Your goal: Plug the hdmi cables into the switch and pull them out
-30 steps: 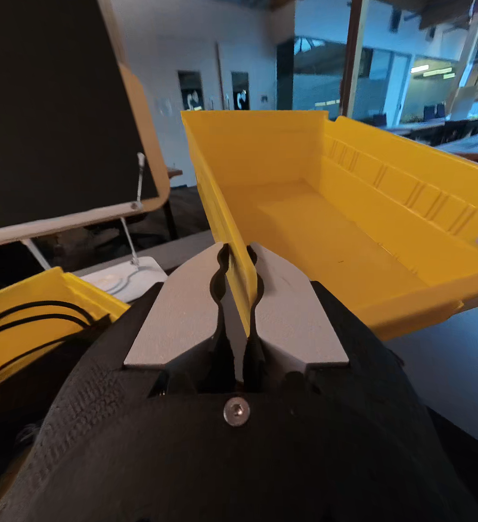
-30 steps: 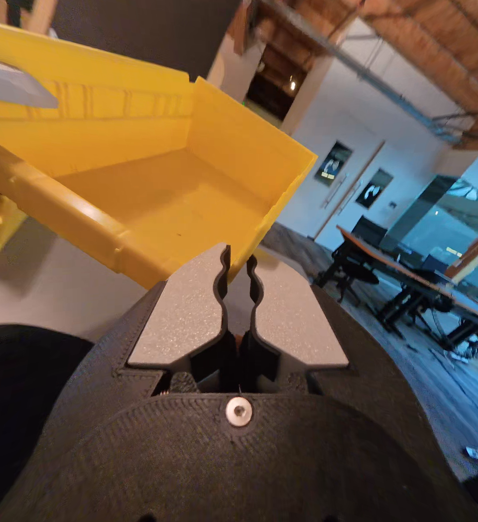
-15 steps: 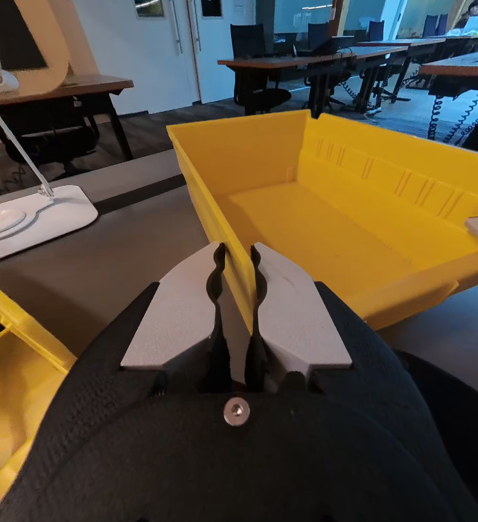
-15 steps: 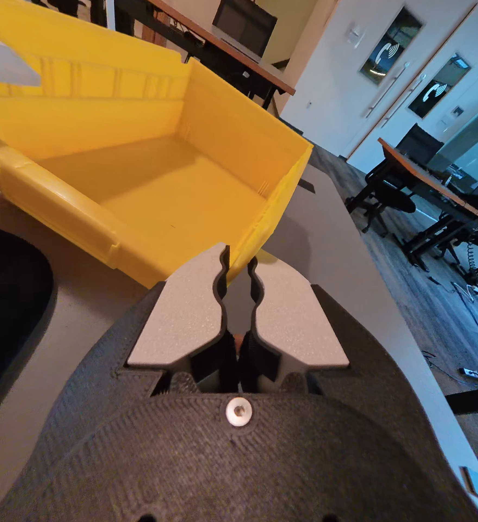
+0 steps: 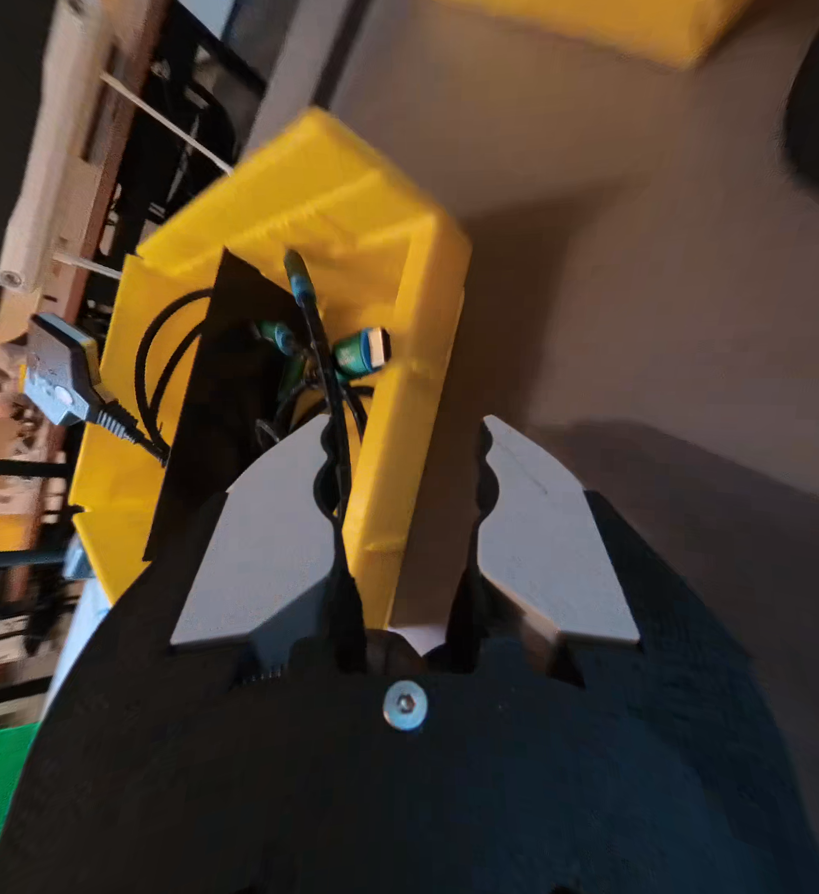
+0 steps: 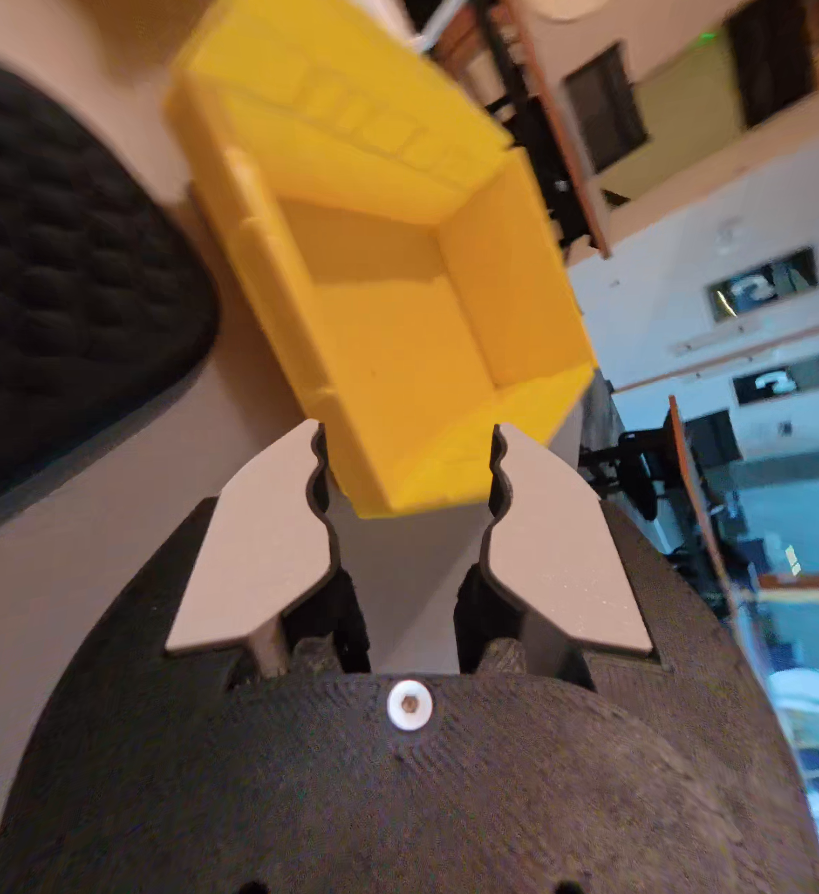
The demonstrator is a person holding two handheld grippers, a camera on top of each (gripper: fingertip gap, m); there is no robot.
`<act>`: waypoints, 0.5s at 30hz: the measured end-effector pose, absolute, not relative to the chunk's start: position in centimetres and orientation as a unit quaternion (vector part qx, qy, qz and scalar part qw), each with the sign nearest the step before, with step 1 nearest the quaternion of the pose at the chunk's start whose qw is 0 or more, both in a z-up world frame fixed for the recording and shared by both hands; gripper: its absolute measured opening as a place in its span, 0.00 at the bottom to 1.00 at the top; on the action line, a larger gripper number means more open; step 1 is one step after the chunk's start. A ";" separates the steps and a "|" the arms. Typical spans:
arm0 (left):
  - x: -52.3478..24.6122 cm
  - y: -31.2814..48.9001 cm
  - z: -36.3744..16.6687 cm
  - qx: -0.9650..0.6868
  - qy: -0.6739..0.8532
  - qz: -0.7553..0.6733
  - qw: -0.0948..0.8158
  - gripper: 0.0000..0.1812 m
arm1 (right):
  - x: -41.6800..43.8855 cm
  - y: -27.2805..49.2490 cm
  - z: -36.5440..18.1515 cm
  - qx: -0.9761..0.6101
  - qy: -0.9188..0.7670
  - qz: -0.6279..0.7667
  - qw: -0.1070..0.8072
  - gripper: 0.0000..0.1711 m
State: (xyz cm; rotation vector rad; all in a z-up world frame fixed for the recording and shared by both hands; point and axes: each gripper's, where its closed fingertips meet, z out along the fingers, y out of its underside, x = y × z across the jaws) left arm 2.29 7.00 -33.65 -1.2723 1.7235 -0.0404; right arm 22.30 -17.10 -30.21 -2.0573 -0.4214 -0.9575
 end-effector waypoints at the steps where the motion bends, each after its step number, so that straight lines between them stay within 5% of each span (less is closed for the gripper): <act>1: 2.1 7.5 -34.5 -0.513 0.721 0.011 0.465 0.28 | 21.7 -16.2 -31.3 -0.824 -0.204 -0.378 0.369 0.38; 5: 1.9 10.4 -36.0 -0.471 0.749 0.113 0.451 0.19 | 21.8 -13.3 -35.6 -0.857 -0.250 -0.369 0.259 0.38; 9: -0.8 12.6 -36.8 -0.505 0.757 0.103 0.401 0.18 | 23.3 -12.8 -36.8 -0.867 -0.239 -0.384 0.208 0.20; 15: -9.3 18.8 -36.7 -0.543 0.734 0.162 0.373 0.20 | 24.8 -14.1 -36.8 -0.876 -0.220 -0.377 0.205 0.19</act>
